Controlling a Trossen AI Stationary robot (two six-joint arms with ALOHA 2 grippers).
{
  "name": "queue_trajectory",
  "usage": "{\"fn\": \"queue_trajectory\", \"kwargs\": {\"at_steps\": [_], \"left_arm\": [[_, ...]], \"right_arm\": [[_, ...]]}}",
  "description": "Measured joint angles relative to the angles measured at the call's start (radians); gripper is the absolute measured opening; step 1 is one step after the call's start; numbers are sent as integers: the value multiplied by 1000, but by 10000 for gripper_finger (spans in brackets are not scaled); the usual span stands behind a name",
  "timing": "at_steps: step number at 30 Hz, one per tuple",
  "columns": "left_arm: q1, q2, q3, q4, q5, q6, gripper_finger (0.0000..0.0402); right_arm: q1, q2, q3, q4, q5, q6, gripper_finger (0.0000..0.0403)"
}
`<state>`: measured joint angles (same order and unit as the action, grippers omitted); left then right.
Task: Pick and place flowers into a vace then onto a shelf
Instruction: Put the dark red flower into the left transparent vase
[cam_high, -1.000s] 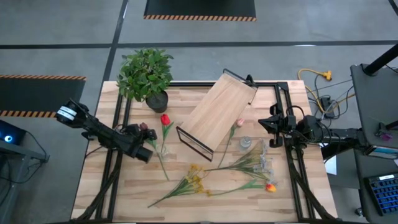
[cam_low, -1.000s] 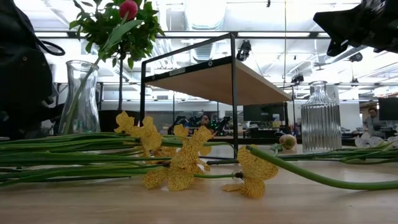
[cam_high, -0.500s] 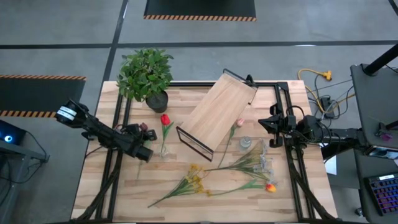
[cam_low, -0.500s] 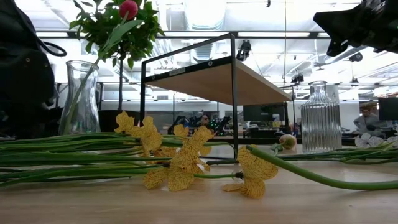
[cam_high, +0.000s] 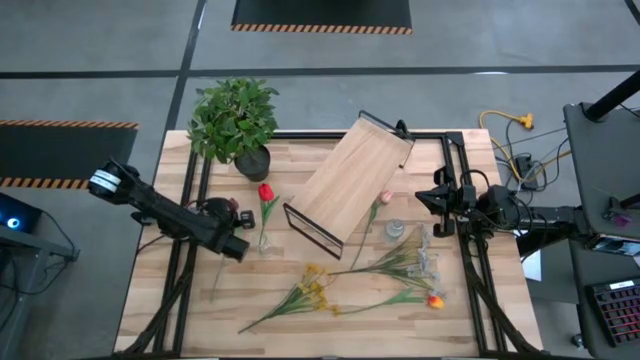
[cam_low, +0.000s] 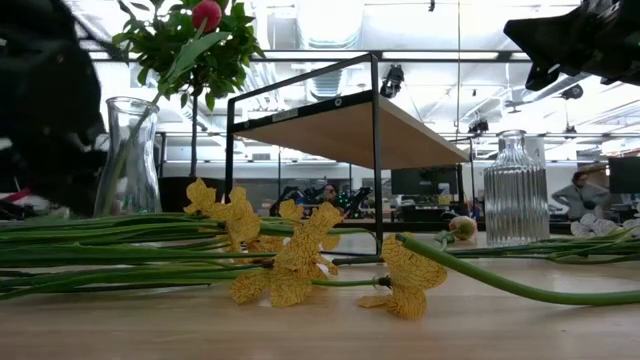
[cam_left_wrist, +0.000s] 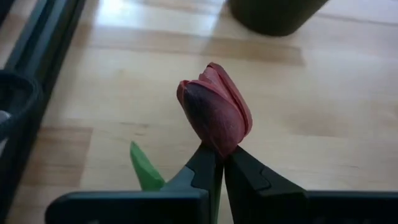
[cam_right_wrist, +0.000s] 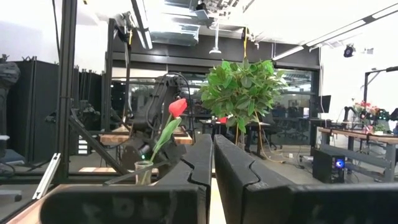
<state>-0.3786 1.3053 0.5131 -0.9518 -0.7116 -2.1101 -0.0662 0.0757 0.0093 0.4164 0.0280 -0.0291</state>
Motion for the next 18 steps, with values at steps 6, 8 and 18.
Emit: {"fn": "queue_trajectory", "kwargs": {"at_steps": [6, 8, 18], "left_arm": [[0, -10, 161, -222, -9, 71, 3], [0, -10, 224, -322, -12, 76, 3], [-2, -23, 479, -615, -25, 161, 3]], "right_arm": [[0, 0, 0, 0, 0, 2, 9], [0, 0, 0, 0, 0, 0, 9], [0, 0, 0, 0, 0, 2, 9]]}}
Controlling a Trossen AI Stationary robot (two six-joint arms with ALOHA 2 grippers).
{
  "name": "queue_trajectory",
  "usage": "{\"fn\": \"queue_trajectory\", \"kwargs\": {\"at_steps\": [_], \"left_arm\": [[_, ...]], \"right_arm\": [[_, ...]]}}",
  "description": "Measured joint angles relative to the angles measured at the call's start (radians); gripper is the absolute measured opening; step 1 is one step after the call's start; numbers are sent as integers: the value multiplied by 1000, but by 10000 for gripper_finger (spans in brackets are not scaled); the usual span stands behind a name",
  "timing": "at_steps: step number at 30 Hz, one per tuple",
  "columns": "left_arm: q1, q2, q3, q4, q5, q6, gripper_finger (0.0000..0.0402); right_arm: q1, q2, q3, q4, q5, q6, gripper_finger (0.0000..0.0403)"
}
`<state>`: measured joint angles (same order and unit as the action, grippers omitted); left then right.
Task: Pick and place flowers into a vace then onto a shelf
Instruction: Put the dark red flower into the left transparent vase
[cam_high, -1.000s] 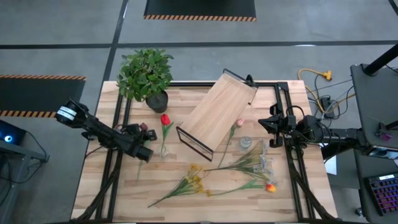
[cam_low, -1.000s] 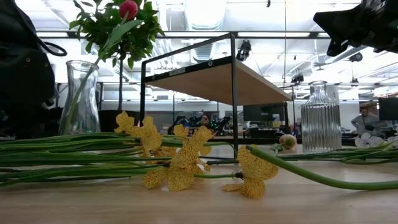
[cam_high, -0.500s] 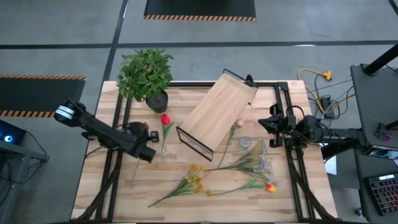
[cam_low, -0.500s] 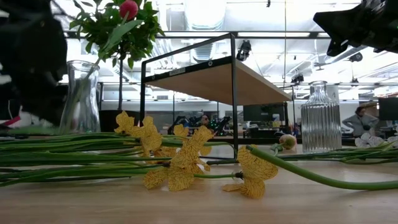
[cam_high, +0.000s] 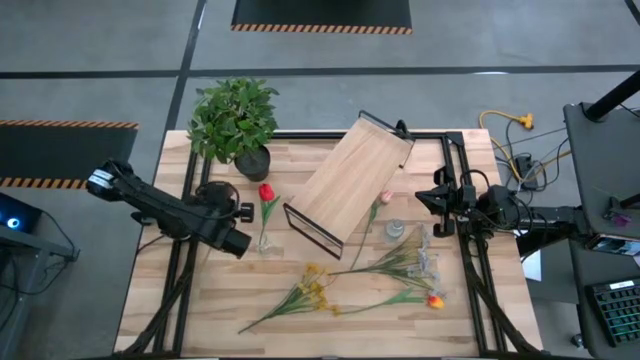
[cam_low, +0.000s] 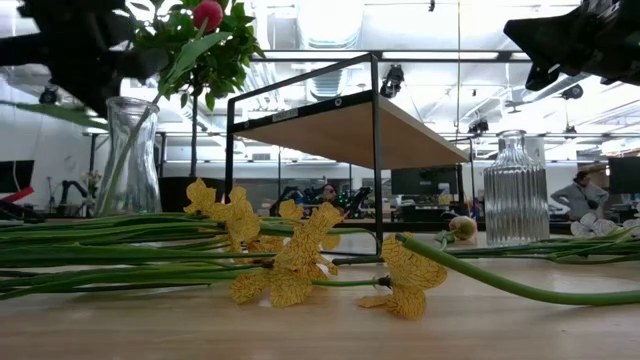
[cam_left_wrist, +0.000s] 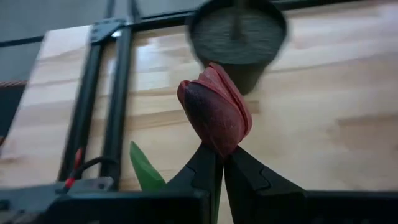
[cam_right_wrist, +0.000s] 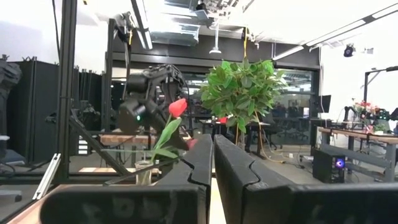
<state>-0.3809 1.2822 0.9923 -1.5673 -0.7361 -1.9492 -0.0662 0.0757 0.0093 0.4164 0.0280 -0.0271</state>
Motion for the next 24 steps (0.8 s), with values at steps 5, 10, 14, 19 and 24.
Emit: {"fn": "queue_trajectory", "kwargs": {"at_steps": [5, 10, 14, 19, 24], "left_arm": [[-13, -9, 59, -4, -45, 90, 3], [-33, -31, 92, -4, -111, 142, 3], [-74, -60, 106, -4, -174, 160, 3], [-171, -100, 116, 13, -285, 161, 3], [-289, -117, 113, 61, -452, 161, 3]], "right_arm": [[0, -1, 0, 0, 0, -1, 9], [0, -1, 0, 0, 0, 1, 9], [0, -1, 0, 0, 0, -2, 9], [0, -1, 0, 0, 0, -2, 9], [0, 0, 0, 0, 0, -1, 9]]}}
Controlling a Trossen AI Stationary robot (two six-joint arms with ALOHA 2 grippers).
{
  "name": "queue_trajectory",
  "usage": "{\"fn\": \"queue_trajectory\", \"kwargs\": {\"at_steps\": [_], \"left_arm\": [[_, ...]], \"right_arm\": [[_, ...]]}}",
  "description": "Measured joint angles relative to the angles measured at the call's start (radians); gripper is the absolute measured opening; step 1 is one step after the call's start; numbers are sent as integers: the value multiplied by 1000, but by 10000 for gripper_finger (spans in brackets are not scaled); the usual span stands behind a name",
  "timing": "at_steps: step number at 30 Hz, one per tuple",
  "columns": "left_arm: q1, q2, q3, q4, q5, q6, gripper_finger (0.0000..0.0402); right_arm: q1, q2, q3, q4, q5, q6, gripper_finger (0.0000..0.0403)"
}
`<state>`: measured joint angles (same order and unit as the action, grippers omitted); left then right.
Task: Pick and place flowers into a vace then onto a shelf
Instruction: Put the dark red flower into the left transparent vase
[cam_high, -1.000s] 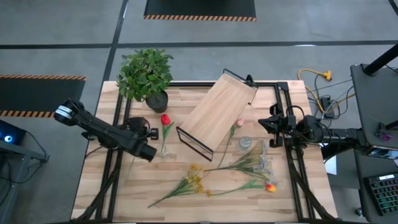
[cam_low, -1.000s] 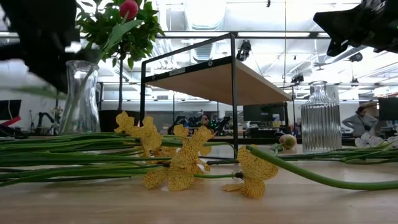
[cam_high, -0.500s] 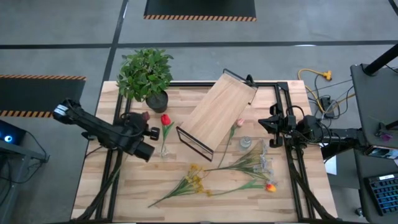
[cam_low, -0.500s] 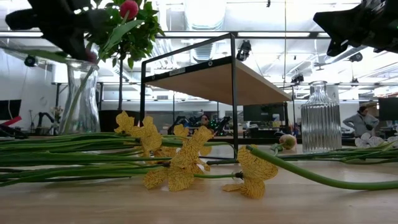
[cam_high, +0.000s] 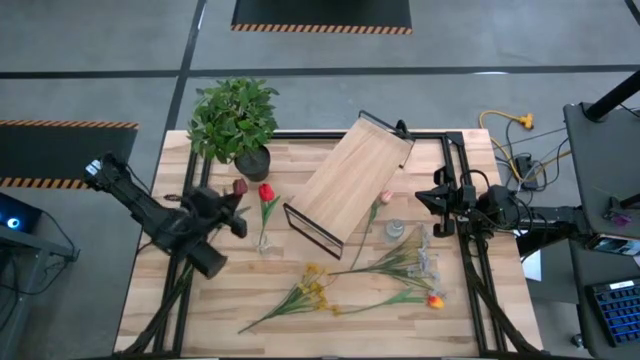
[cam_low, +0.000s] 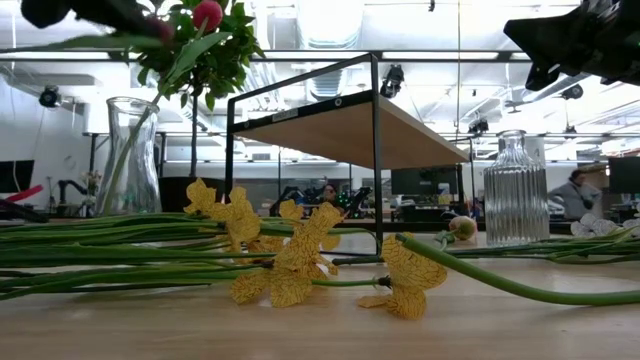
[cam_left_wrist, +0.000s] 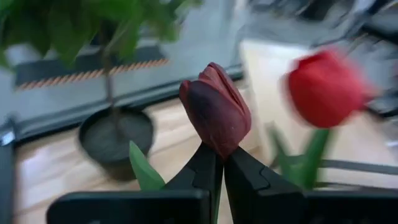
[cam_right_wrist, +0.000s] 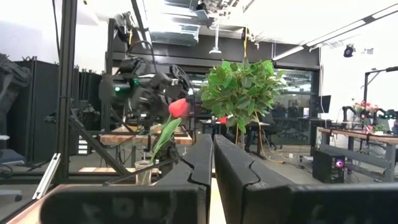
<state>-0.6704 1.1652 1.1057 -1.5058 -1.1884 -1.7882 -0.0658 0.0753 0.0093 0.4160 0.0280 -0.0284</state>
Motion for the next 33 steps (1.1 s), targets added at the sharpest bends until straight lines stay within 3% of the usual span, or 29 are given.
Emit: {"fn": "queue_trajectory", "kwargs": {"at_steps": [4, 12, 19, 28, 33], "left_arm": [[-63, 5, 7, 38, -102, 0, 3], [-133, 8, 42, 106, -207, 84, 3], [-141, 8, 91, 370, -234, 471, 3], [-141, 10, 76, 889, -215, 1123, 3], [-133, 13, 63, 1042, -243, 1303, 3]], "right_arm": [[0, 0, 0, 0, 0, -1, 9], [0, 0, 0, 0, 0, 0, 9], [0, 0, 0, 0, 0, 0, 9], [0, 0, 0, 0, 0, 2, 9], [0, 0, 0, 0, 0, 2, 9]]}}
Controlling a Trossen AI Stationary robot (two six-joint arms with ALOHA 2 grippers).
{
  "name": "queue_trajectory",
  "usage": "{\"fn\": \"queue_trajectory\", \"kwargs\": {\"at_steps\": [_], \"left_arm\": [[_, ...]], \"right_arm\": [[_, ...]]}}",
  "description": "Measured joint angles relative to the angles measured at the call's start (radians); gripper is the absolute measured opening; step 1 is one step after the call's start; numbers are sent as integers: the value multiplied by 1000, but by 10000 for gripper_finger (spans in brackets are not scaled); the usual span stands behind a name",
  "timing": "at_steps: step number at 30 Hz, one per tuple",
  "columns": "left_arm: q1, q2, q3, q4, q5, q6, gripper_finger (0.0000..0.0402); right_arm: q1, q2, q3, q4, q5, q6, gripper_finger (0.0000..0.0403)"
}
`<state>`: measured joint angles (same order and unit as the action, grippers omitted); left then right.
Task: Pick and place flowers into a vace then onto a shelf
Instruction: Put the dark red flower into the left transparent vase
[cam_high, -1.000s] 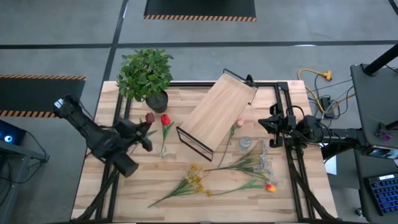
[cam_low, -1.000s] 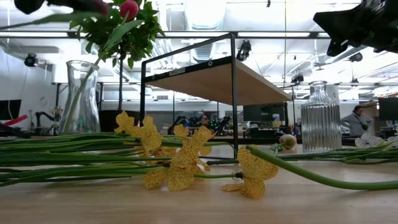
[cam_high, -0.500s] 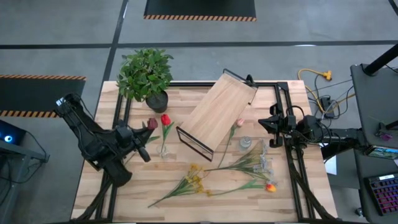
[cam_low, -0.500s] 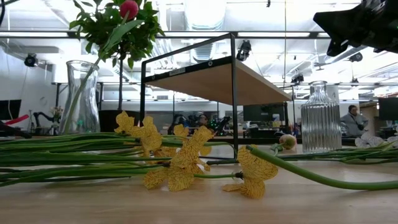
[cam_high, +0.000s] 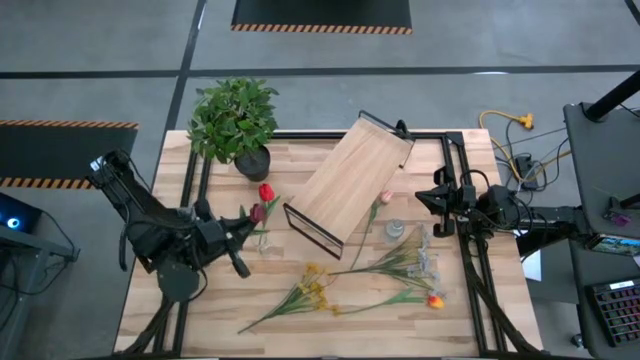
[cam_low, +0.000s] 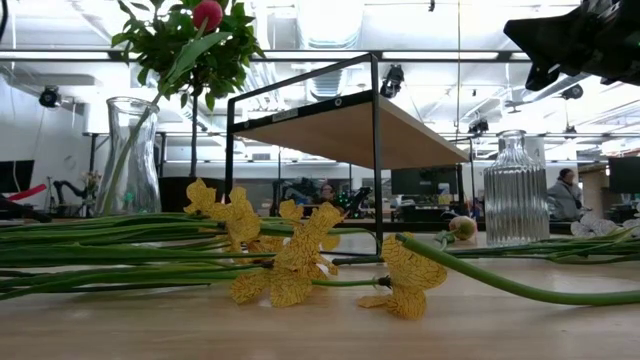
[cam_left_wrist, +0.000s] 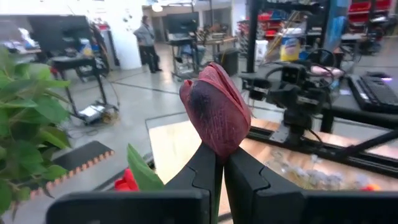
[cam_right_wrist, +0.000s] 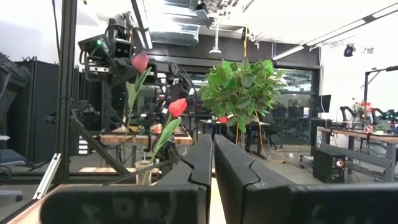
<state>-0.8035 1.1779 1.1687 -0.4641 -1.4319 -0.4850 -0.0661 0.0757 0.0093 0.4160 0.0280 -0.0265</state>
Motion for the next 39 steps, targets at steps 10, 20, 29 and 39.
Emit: {"fn": "queue_trajectory", "kwargs": {"at_steps": [10, 20, 29, 39], "left_arm": [[31, 1, -29, 123, 129, 93, 3], [47, 17, -53, 622, 608, 769, 3], [137, 28, -265, 1252, 620, 1022, 3], [167, 17, -479, 1670, 722, 1079, 3]], "right_arm": [[0, 0, 0, 0, 0, 0, 9], [0, 0, 0, -12, 0, 0, 9], [0, 0, 0, -16, 0, 0, 9], [0, 0, 0, -16, 0, 0, 9]]}}
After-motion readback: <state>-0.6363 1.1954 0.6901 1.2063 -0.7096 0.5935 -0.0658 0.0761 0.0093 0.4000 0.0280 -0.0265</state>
